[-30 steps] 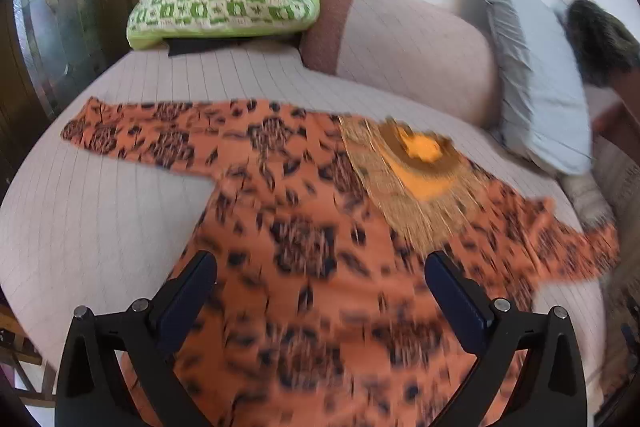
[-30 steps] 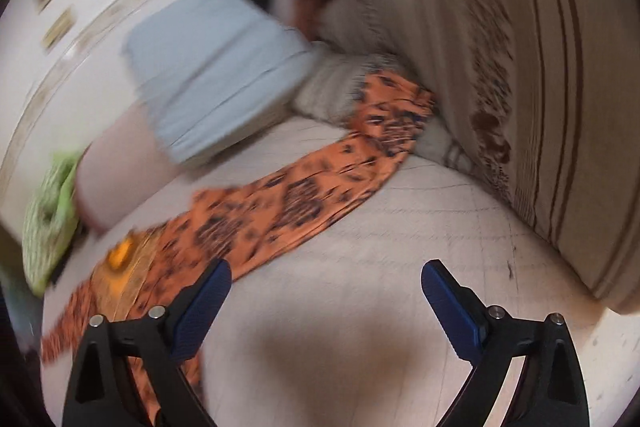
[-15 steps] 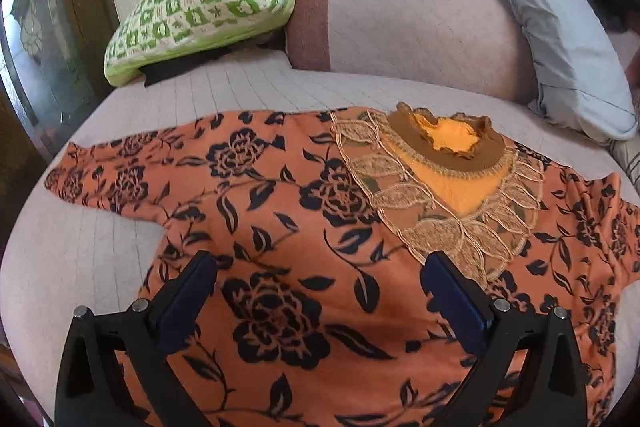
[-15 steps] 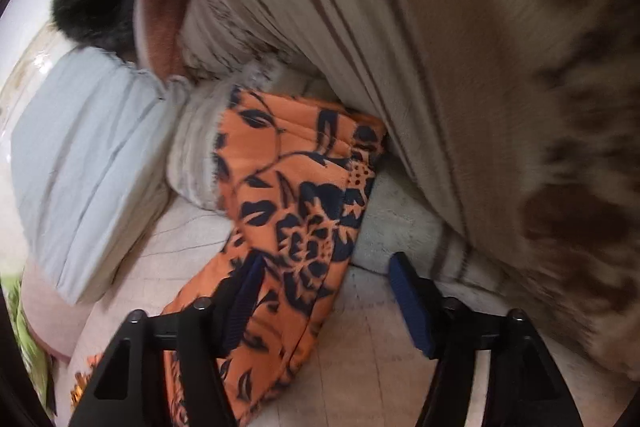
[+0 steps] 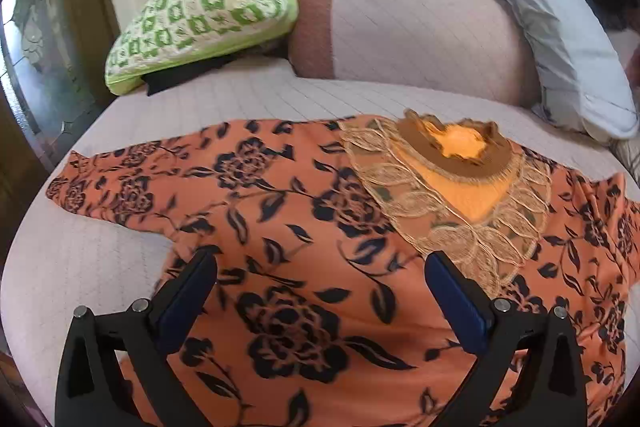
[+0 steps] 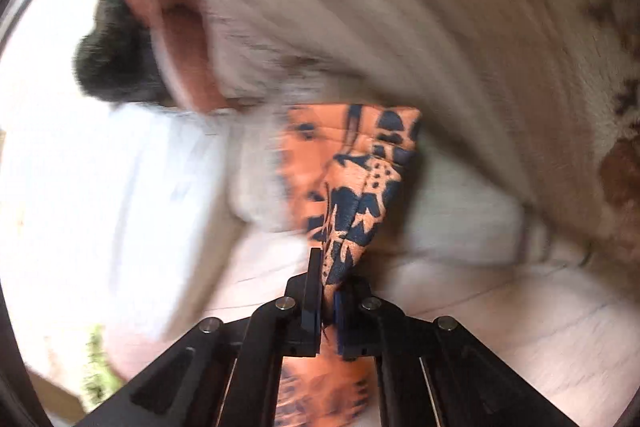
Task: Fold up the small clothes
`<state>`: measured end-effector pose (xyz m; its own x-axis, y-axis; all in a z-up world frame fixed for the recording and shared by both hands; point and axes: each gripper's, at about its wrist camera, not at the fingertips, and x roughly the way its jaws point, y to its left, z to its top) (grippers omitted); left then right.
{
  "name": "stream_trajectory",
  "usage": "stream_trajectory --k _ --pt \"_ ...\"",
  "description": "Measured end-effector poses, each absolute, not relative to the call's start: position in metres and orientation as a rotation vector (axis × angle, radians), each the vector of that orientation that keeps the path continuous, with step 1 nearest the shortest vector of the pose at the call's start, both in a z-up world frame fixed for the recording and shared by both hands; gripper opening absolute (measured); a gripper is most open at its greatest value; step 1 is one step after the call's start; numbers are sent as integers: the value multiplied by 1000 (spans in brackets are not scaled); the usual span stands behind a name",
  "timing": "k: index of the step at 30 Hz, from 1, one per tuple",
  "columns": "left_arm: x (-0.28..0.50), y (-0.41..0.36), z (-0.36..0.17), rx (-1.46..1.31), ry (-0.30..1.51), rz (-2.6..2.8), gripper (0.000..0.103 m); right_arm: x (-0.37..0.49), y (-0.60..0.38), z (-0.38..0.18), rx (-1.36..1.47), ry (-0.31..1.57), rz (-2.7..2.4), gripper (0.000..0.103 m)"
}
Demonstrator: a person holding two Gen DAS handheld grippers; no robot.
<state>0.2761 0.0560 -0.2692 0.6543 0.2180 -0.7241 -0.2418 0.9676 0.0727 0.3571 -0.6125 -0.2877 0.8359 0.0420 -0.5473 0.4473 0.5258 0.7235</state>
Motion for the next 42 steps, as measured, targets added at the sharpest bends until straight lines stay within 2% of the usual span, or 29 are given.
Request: stream_trajectory --k 6,13,21,24,26,28,30,38,42 --pt "275 85 -262 -95 804 305 103 369 -529 -220 961 509 17 4" --pt "267 143 -246 -222 786 384 103 402 -353 -162 884 574 355 4" --pt "246 221 -232 -249 717 548 103 407 -142 -179 742 771 566 7" --pt "240 244 -233 -273 734 577 103 398 -58 -207 474 926 526 8" --pt "239 256 -234 -281 750 597 103 385 4 -226 105 990 455 8" --pt "237 266 -235 -294 759 618 103 364 50 -245 -256 952 386 8" --pt "236 276 -234 -314 759 637 103 336 76 -257 -551 831 338 8" --pt "230 299 -230 -347 746 705 103 277 90 -256 -980 552 538 9" --pt "233 294 -231 -345 748 689 103 272 63 -247 -931 547 558 9"
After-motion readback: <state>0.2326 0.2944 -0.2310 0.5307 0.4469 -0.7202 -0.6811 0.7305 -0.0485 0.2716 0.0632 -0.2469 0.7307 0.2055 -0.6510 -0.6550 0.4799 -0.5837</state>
